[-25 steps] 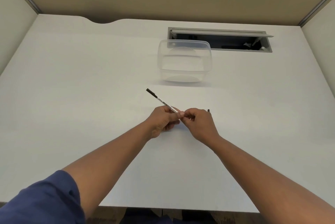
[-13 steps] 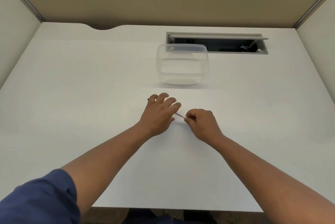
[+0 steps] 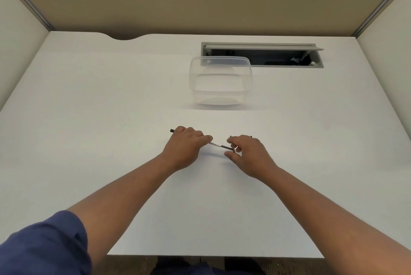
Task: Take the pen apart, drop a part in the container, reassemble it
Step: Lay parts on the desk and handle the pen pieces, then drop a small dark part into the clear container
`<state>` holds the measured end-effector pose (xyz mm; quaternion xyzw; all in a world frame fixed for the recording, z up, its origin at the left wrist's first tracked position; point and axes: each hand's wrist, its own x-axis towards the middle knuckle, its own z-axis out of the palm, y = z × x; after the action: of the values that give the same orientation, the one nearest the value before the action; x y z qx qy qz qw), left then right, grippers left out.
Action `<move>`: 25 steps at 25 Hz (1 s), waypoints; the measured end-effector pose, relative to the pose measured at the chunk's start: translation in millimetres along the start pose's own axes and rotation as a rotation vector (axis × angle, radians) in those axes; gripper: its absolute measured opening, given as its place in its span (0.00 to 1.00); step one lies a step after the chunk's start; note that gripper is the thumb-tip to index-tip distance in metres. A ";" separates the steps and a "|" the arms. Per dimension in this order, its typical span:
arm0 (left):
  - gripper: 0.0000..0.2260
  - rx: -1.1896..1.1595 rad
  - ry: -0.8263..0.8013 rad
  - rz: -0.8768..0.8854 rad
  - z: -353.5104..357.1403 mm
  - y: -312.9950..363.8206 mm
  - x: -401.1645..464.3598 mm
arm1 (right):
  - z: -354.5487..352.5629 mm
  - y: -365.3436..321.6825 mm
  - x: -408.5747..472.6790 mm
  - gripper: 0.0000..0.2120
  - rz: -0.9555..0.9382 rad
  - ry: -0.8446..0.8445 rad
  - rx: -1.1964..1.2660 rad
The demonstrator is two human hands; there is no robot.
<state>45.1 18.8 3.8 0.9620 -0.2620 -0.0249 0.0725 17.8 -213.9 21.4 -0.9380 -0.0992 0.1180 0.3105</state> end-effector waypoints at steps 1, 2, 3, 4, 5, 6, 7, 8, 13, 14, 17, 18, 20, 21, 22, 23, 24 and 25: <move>0.21 -0.012 -0.005 -0.009 -0.2 1.0 0.4 | -0.7 -2.0 1.2 0.18 -0.005 0.002 -0.001; 0.20 -0.019 -0.008 -0.014 -0.5 2.5 0.8 | -0.8 -4.8 2.9 0.18 -0.016 0.010 0.002; 0.20 -0.021 -0.010 -0.017 -0.7 3.9 1.2 | -0.4 -8.0 4.5 0.17 -0.030 0.017 0.006; 0.20 -0.023 -0.013 -0.022 -0.7 5.3 1.4 | 0.7 -11.1 5.7 0.16 -0.047 0.020 0.008; 0.19 -0.024 -0.015 -0.025 -0.7 6.3 1.6 | 1.9 -13.6 6.3 0.14 -0.059 0.021 0.012; 0.19 -0.026 -0.019 -0.027 -0.5 6.5 1.3 | 3.0 -14.9 6.6 0.13 -0.065 0.023 0.022; 0.18 -0.028 -0.024 -0.030 -0.5 6.0 1.0 | 3.5 -15.3 6.5 0.12 -0.061 0.026 0.034; 0.18 -0.030 -0.032 -0.036 -0.8 5.1 0.5 | 3.5 -14.3 6.3 0.12 -0.052 0.028 0.039; 0.18 -0.037 -0.055 -0.052 -2.1 1.9 -1.4 | -1.6 -10.0 3.9 0.14 -0.003 -0.043 -0.056; 0.19 -0.034 -0.059 -0.045 -2.8 3.0 -1.2 | -2.2 -11.5 3.9 0.13 0.001 -0.056 -0.057; 0.19 -0.019 -0.062 -0.033 -5.5 3.1 3.6 | -5.2 -16.2 8.7 0.08 -0.018 -0.051 -0.095; 0.19 -0.016 -0.066 -0.040 -6.0 1.4 4.9 | -7.1 -16.4 10.1 0.07 -0.024 -0.049 -0.122; 0.20 -0.025 -0.080 -0.066 -6.2 -3.0 4.6 | -11.2 -14.4 10.7 0.07 -0.035 -0.053 -0.189; 0.20 -0.037 -0.088 -0.078 -5.7 -5.2 3.1 | -13.0 -12.3 10.3 0.08 -0.038 -0.055 -0.216; 0.20 -0.049 -0.094 -0.089 -5.4 -7.5 1.5 | -15.1 -10.2 10.6 0.08 -0.040 -0.053 -0.232; 0.20 -0.058 -0.100 -0.097 -4.9 -9.3 0.1 | -17.1 -8.5 11.4 0.08 -0.039 -0.050 -0.240; 0.20 -0.061 -0.108 -0.106 -4.7 -10.6 -0.6 | -18.6 -7.0 13.0 0.08 -0.038 -0.043 -0.242; 0.19 -0.064 -0.115 -0.113 -4.8 -11.7 -0.2 | -20.2 -5.9 15.8 0.08 -0.036 -0.030 -0.238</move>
<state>51.2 29.5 6.7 0.9695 -0.2099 -0.0924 0.0865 37.9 -216.4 38.2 -0.9643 -0.1343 0.1139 0.1976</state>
